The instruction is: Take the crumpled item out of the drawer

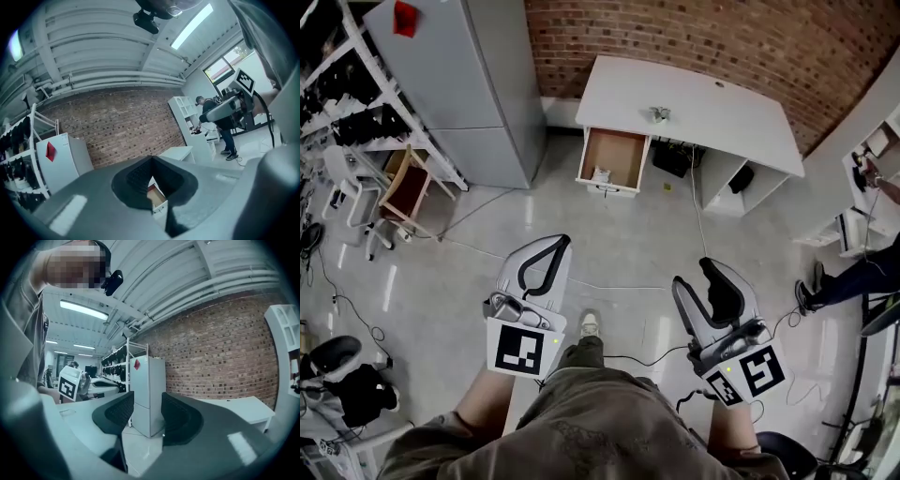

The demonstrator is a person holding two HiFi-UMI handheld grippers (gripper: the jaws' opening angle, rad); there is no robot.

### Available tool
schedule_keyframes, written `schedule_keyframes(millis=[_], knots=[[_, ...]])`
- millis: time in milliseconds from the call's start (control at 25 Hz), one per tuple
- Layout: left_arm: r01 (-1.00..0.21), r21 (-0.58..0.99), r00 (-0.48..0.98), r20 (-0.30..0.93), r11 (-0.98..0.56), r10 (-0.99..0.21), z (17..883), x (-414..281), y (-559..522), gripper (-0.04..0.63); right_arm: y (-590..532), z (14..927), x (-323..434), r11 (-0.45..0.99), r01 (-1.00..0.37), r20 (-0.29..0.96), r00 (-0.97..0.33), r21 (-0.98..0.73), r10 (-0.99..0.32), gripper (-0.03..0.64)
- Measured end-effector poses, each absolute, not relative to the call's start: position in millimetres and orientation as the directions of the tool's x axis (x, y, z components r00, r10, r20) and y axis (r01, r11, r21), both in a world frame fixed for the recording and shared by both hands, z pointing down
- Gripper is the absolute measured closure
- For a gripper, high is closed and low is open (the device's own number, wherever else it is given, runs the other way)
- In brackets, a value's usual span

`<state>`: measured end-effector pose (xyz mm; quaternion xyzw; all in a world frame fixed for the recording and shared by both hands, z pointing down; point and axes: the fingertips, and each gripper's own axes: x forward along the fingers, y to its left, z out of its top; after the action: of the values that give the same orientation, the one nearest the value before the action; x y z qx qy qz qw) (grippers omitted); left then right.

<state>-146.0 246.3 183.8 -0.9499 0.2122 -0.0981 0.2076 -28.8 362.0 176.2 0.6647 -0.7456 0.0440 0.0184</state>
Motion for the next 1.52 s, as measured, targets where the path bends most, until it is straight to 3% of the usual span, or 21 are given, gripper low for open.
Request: schedule_keyframes(millis=[760,1520], knots=[[-0.38,-0.403,0.878,0.127,-0.832,-0.462,205,-102,94,0.595,197,200,27,0.123,-0.991,0.147,-0.129,-0.048,-0.981,0.393],[-0.538,-0.431,0.737,0.177,-0.725,-0.652,200,45,-49,0.594,10,202,189,0.387,-0.921,0.165,-0.39,-0.05,-0.906,0.383]])
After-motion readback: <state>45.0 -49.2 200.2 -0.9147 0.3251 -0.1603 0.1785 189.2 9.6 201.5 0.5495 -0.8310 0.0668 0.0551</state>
